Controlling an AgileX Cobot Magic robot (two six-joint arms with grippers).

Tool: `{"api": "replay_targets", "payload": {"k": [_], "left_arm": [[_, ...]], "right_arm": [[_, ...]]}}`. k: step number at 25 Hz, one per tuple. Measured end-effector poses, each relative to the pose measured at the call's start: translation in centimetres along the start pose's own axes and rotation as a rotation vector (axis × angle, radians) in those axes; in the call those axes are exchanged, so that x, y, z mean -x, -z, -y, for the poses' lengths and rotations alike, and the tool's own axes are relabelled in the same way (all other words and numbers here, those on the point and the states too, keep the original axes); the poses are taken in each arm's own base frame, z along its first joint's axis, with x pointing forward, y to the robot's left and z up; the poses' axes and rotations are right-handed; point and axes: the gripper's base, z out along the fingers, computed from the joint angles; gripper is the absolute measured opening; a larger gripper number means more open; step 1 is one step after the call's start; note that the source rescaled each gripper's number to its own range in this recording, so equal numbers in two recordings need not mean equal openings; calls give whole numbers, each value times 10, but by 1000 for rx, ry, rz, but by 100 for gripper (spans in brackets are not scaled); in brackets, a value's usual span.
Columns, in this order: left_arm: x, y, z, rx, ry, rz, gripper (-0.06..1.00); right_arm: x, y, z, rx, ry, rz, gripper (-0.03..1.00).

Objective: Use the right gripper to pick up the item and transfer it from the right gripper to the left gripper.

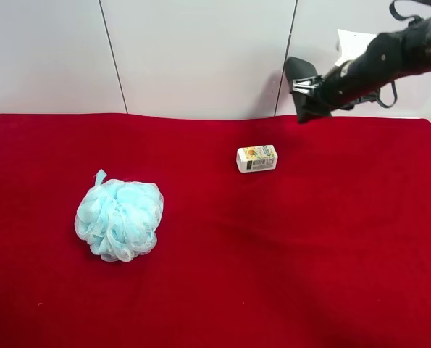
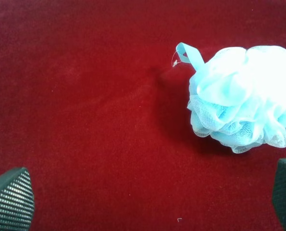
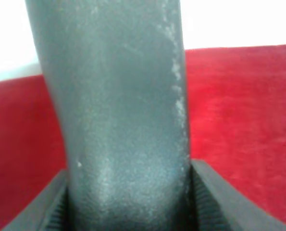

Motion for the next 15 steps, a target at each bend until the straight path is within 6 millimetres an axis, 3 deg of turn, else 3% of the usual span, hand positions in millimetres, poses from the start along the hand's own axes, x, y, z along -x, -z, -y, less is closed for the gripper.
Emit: {"api": "replay_targets", "payload": {"k": [7,15], "left_arm": [[0,0,0,0,0,0,100],[0,0,0,0,0,0,100]], "right_arm": [[3,32,-78,150,227,58,8],[-26,56,-164,322,490,71,7]]}}
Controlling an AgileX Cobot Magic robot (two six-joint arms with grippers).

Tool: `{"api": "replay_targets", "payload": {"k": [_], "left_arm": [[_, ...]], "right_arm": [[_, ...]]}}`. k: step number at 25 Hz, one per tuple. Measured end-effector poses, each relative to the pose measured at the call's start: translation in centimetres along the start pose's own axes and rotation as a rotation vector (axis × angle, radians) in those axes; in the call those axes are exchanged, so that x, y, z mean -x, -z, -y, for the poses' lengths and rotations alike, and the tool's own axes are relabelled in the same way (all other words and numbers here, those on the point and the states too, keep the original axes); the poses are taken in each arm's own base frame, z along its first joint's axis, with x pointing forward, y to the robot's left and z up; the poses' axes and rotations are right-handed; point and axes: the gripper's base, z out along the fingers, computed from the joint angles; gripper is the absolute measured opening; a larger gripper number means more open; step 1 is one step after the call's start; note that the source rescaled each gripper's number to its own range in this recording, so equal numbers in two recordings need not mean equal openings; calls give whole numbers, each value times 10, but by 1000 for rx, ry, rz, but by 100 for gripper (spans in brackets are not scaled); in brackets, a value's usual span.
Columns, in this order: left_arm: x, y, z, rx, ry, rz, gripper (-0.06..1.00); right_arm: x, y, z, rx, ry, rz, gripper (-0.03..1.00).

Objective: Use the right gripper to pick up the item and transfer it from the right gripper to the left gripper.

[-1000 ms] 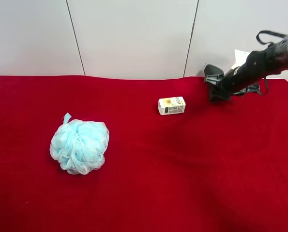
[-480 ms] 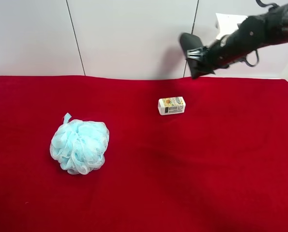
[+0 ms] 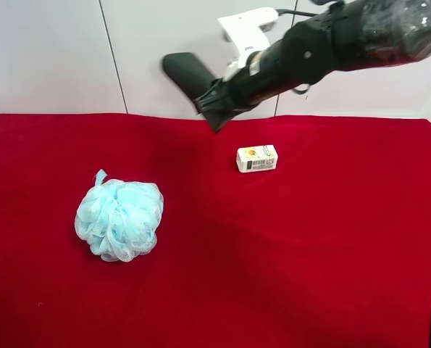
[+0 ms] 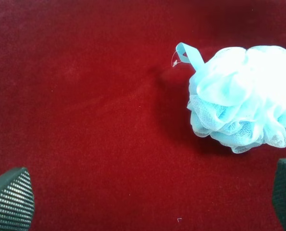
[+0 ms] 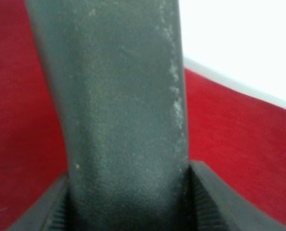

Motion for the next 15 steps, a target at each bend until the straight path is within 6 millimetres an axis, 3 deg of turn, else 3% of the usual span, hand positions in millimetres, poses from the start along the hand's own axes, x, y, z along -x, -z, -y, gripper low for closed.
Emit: {"api": "replay_targets", "payload": {"k": [4,8,12,15], "left_arm": [[0,0,0,0,0,0,100],[0,0,0,0,0,0,100],[0,0,0,0,0,0,100],[0,0,0,0,0,0,100]], "right_arm": [[4,2,-43,83,124,19,6],[9,10,-74,141,218,72,6],[15,21,-83,158,255,164,5],[9,33,-83,160,290,241,5]]}}
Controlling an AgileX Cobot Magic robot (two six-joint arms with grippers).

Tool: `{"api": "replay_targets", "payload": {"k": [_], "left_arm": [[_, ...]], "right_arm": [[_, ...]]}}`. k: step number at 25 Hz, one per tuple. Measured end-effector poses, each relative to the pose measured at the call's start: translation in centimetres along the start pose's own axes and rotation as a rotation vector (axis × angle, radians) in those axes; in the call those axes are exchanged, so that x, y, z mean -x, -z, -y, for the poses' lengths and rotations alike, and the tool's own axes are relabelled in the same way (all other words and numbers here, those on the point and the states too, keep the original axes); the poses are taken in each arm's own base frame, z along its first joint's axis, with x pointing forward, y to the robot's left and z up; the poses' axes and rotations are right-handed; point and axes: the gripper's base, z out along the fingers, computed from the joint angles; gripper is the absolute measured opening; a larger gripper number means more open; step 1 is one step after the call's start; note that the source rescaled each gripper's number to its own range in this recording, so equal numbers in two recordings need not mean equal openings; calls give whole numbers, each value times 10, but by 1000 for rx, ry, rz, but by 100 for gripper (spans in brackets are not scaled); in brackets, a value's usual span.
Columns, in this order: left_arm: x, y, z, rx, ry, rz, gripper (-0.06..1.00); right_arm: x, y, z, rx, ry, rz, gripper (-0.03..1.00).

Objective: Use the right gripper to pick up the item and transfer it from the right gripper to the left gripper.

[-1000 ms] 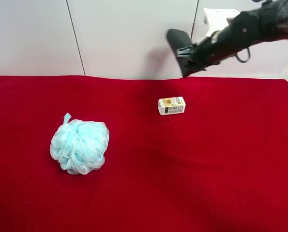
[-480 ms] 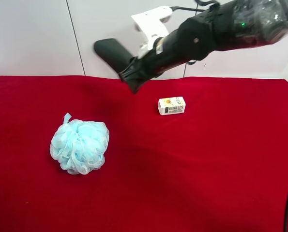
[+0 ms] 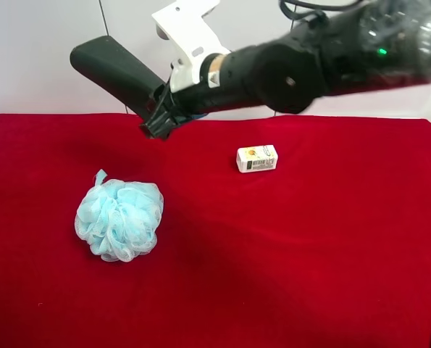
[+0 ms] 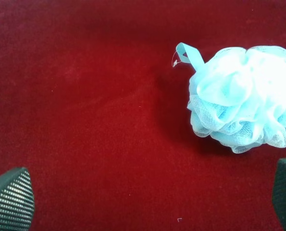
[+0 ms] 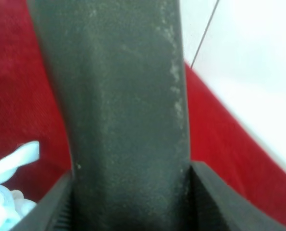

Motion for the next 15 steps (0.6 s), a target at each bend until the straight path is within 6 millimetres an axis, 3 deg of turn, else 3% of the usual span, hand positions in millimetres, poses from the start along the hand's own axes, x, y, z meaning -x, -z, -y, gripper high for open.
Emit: {"api": "replay_targets", "payload": {"k": [8,15], "left_arm": [[0,0,0,0,0,0,100],[0,0,0,0,0,0,100]], "right_arm": [[-34,33,-15,-5,41,202,5],[-48,39,-21,-1,57,246,4]]}}
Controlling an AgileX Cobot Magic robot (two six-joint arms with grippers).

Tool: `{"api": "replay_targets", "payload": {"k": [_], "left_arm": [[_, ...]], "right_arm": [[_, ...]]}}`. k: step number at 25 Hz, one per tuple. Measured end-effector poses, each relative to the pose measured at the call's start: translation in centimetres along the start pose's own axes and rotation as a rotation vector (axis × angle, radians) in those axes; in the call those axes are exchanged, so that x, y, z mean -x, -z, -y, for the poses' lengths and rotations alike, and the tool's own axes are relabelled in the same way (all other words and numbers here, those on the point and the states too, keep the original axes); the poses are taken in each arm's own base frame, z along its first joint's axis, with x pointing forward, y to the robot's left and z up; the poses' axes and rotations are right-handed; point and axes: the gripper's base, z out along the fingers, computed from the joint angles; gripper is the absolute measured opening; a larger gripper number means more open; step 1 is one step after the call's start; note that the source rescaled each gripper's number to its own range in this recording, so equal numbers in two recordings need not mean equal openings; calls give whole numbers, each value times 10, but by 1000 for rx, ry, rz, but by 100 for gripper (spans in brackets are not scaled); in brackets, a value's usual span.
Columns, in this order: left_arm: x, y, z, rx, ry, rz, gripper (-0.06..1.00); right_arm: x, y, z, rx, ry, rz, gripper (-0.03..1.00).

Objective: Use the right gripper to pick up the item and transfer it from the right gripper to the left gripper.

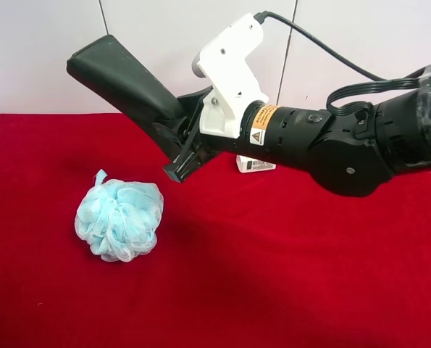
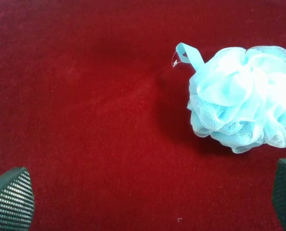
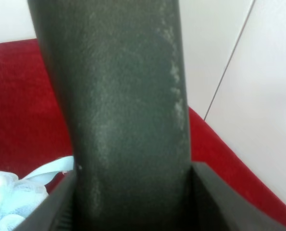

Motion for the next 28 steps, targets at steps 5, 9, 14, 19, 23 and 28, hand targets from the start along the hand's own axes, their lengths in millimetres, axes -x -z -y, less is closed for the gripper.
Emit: {"api": "replay_targets", "payload": {"k": [5,9,14,19,23,28], "left_arm": [[0,0,0,0,0,0,100],[0,0,0,0,0,0,100],[0,0,0,0,0,0,100],[0,0,0,0,0,0,100],[0,0,0,0,0,0,100],[0,0,0,0,0,0,100]], "right_arm": [[1,0,0,-1,14,6,4],[1,0,0,-2,14,11,4],[2,0,0,-4,14,19,4],[2,0,0,-4,14,19,4],[2,0,0,-4,14,19,3],[2,0,0,-4,14,19,3]]}}
